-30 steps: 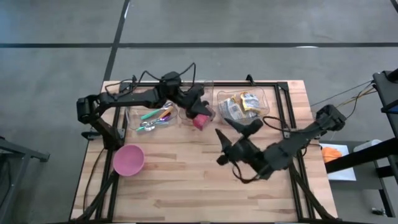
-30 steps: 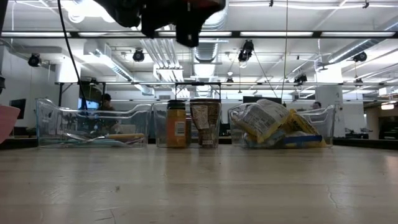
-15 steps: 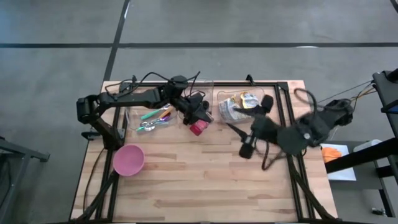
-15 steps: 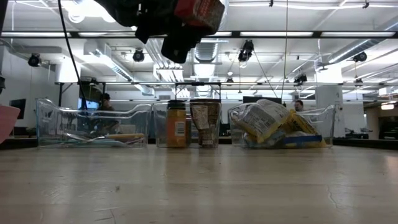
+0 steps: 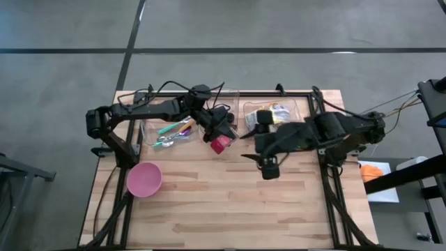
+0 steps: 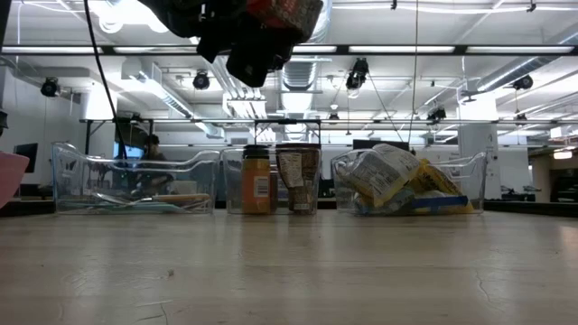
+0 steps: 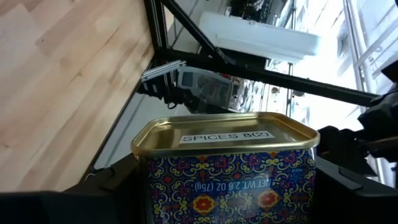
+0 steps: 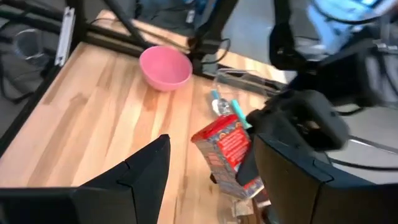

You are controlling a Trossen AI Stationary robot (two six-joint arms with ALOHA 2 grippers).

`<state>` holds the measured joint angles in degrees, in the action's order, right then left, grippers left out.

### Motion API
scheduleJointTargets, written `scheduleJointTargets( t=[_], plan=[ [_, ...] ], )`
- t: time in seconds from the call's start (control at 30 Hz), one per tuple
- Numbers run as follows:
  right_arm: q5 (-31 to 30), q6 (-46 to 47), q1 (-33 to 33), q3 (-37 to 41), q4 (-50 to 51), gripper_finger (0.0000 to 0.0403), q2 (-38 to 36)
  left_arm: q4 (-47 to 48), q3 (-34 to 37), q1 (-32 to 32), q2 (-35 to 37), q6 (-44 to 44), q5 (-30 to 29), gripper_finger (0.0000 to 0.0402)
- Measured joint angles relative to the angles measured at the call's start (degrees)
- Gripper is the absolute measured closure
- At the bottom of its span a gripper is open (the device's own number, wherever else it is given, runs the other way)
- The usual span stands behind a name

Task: Pick & Place Food Item
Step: Put the red seasoning can into the middle transparent bin

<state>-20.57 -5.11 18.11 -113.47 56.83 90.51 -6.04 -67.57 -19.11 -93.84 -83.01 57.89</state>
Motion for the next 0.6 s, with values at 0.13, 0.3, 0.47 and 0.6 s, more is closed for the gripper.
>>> scheduleJointTargets(
  t=[0.13, 0.3, 0.47, 0.6],
  plan=[
    [5.71, -3.24, -3.51, -0.16, -0.10, 0.0174, 1.53, 0.87, 0.04, 0.07, -0.06, -0.82, -0.55, 0.0106],
    [7.42, -8.64, -5.63, -0.45, 0.01, 0.0174, 4.57, 3.66, 0.07, 0.43, -0.06, -1.21, -1.34, 0.0106],
    [10.36, -14.66, -6.49, -0.55, -0.03, 0.0174, 6.69, 5.62, 0.09, 0.92, -0.09, -1.20, -1.76, 0.0106],
    [12.15, -17.59, -7.06, -0.53, -0.02, 0.0174, 8.52, 6.16, 0.09, 1.39, -0.09, -1.27, -2.21, 0.0106]
  ],
)
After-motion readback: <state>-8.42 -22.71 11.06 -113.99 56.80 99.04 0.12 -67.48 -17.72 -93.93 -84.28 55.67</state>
